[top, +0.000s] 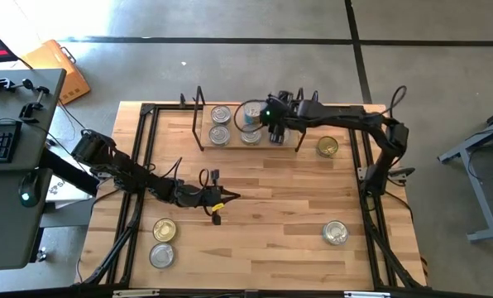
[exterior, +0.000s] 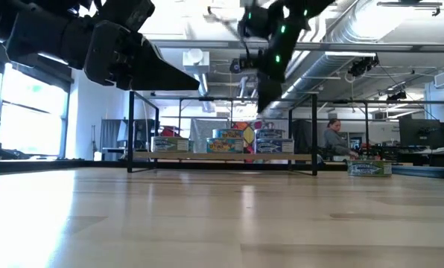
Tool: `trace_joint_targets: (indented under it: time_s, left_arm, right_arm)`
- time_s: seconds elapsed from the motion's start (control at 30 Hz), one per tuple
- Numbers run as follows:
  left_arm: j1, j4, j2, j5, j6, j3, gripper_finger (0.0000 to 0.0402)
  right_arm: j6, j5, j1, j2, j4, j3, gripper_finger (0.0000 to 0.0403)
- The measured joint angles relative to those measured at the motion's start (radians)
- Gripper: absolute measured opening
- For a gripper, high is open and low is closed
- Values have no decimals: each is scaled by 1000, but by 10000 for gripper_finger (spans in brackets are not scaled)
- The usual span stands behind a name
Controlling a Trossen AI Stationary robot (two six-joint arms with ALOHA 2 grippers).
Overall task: Stack canned seafood by type on shelf
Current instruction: Stack the green tuna can on top of the green tuna can on the shelf
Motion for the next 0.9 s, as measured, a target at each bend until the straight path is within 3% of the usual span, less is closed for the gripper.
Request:
trace_joint_targets:
  time_s: [0.1, 0.23, 0.47, 0.73, 0.9]
  left_arm:
    - [-4, -1, 0, 0, -14, 0, 0]
    - [-17, -7, 0, 0, -22, 0, 1]
    - [-39, -4, 0, 0, -24, 0, 1]
    - [-37, 48, 0, 0, -29, 0, 1]
    - [-40, 115, 0, 0, -73, 0, 1]
  right_arm:
    - [39, -66, 81, -38, 28, -13, 251]
    - [129, -77, 214, -104, 68, -95, 251]
    - [387, -52, 524, -253, 237, -409, 252]
    - [817, 232, 886, -412, 297, -645, 252]
    - [831, 376, 984, -467, 281, -683, 252]
